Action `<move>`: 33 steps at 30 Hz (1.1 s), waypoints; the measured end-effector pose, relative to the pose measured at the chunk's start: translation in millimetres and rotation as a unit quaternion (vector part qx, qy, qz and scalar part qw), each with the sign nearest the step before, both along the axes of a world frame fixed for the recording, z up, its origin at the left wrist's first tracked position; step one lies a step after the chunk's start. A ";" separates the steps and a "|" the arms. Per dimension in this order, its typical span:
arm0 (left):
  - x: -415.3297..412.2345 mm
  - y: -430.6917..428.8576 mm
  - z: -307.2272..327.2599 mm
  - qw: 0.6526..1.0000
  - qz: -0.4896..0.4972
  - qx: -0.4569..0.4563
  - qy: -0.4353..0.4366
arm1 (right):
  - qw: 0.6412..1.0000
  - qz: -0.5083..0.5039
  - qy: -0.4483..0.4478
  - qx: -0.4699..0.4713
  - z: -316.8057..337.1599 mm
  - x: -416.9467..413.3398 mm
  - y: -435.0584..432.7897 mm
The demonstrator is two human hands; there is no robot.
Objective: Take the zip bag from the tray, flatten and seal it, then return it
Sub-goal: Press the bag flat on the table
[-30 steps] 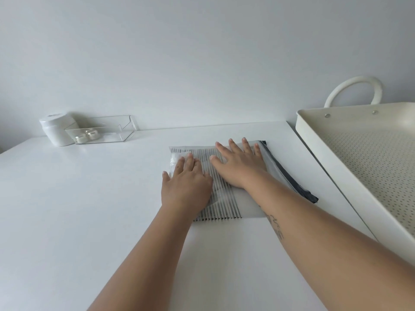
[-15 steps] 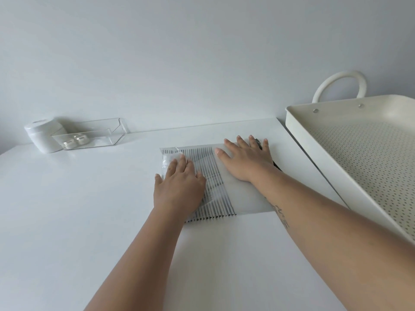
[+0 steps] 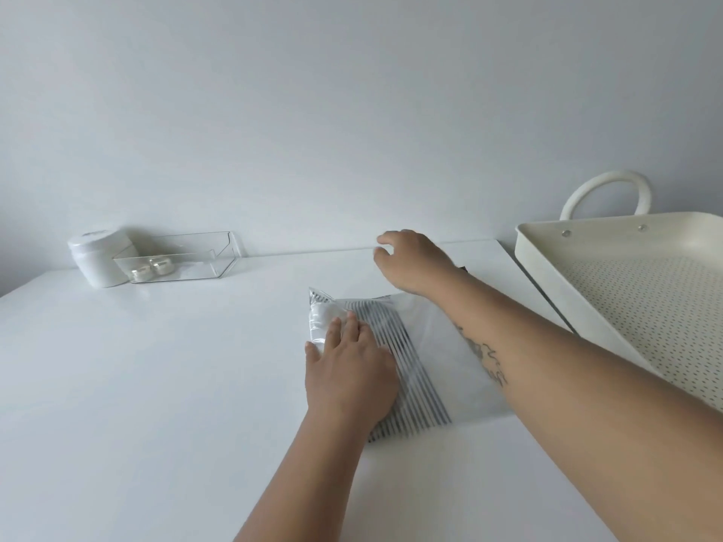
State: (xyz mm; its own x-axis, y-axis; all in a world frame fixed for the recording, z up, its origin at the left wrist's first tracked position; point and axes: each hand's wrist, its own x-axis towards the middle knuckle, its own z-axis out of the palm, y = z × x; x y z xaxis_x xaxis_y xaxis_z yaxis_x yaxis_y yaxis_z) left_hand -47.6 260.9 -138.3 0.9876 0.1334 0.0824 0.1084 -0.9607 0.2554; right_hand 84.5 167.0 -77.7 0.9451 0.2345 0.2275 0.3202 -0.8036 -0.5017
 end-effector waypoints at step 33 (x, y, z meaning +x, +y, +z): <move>8.0 6.1 27.8 0.987 -0.125 0.031 -0.098 | 0.949 -0.075 0.063 -0.299 -22.4 -100.6 -110.2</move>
